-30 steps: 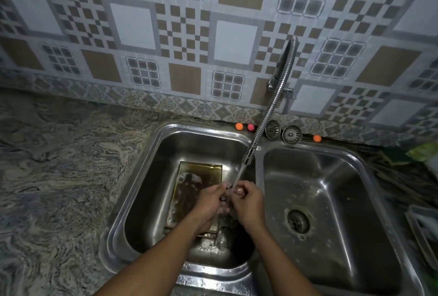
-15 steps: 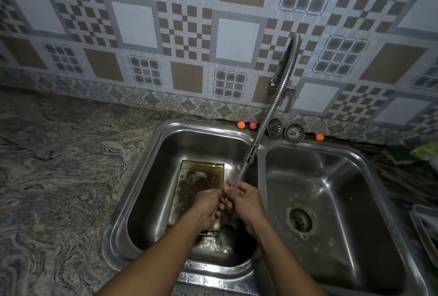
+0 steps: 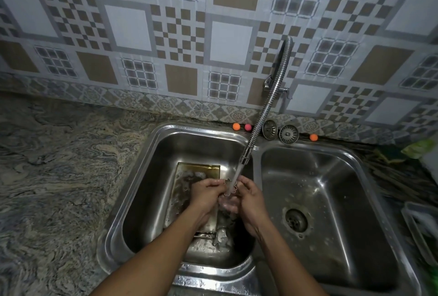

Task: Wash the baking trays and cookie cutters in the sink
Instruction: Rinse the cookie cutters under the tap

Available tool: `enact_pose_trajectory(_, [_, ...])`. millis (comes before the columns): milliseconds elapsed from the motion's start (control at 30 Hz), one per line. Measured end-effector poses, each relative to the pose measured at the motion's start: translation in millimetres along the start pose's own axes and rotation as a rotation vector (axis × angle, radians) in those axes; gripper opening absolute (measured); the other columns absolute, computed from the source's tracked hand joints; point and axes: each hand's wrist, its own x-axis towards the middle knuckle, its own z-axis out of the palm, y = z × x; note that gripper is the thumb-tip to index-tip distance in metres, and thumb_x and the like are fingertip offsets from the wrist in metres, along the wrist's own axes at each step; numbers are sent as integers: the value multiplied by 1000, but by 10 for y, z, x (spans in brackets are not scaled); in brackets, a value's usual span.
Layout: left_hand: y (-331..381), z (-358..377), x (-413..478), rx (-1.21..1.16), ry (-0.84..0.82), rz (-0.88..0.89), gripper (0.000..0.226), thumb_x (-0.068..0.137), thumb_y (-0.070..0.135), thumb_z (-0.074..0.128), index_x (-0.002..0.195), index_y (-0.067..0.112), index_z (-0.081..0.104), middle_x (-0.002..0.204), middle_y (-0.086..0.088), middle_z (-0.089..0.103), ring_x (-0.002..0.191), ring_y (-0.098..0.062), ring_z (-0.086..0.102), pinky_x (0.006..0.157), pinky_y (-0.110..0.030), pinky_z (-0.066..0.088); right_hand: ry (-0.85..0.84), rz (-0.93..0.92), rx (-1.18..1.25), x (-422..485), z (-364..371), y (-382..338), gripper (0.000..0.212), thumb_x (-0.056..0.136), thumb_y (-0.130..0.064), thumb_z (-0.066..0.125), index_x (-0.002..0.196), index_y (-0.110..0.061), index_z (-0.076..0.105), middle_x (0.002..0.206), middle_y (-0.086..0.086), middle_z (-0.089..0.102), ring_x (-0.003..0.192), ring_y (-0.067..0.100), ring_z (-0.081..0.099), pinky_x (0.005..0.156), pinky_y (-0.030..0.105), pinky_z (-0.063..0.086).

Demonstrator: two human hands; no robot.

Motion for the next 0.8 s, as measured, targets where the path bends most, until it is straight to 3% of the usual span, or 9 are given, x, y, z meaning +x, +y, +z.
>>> enact_pose_trajectory(133, [-19,96,4,275,111,183,16,76,-6,73,75,10,72,74,-4,73,67,-14,67,54,-19,51,107,-57,-141,-57,47,103,15,98,-19,55,105,-9,64,75,11,67,56,18,58,48,26,47])
enact_pose_trajectory(233, [-73,80,30,304,184,164,11,77,3,75,77,13,71,73,-2,72,66,-14,67,54,-20,49,155,-94,-221,2,57,91,15,97,-10,53,107,-7,62,77,8,68,60,19,58,52,29,47])
enact_pose_trajectory(267, [-87,77,22,277,179,117,5,81,10,75,79,11,71,71,-5,72,60,-16,65,51,-21,47,155,-112,-232,8,63,72,14,97,-9,52,108,-9,61,84,9,71,66,20,62,57,31,50])
enact_pose_trajectory(333, [-92,83,11,223,99,14,16,89,18,70,83,3,70,64,-14,69,47,-19,58,44,-24,43,163,-140,-205,5,82,61,12,97,-7,53,105,-13,60,92,12,71,73,22,64,63,33,53])
enact_pose_trajectory(400, [-50,99,0,163,65,-9,6,89,5,66,91,3,71,68,-15,71,46,-17,59,42,-24,46,205,-169,-178,9,104,83,14,93,-1,57,99,-15,59,93,15,70,75,23,64,66,34,54])
enact_pose_trajectory(467, [-35,110,2,104,75,9,21,83,-8,67,96,7,71,76,-13,74,51,-15,65,46,-23,50,269,-202,-217,39,108,116,14,89,-3,64,95,-15,59,93,14,70,79,25,67,70,38,56])
enact_pose_trajectory(567, [-39,88,-6,-2,78,9,23,78,-10,72,95,5,71,84,-13,75,66,-17,70,53,-24,54,296,-263,-355,43,119,114,19,85,-21,74,92,-15,58,83,7,69,75,23,68,62,30,54])
enact_pose_trajectory(700, [-67,81,-8,-48,56,-23,9,84,0,72,91,-5,67,72,-14,70,54,-16,63,48,-23,51,199,-301,-261,40,85,51,18,91,-6,61,105,-16,55,87,11,71,69,19,67,58,27,53])
enact_pose_trajectory(800, [-61,169,-19,74,-93,-46,14,92,6,64,90,-7,69,67,-14,65,46,-13,56,45,-22,49,271,-322,-155,35,1,69,16,92,-3,56,101,-16,54,81,12,67,61,19,60,54,31,49])
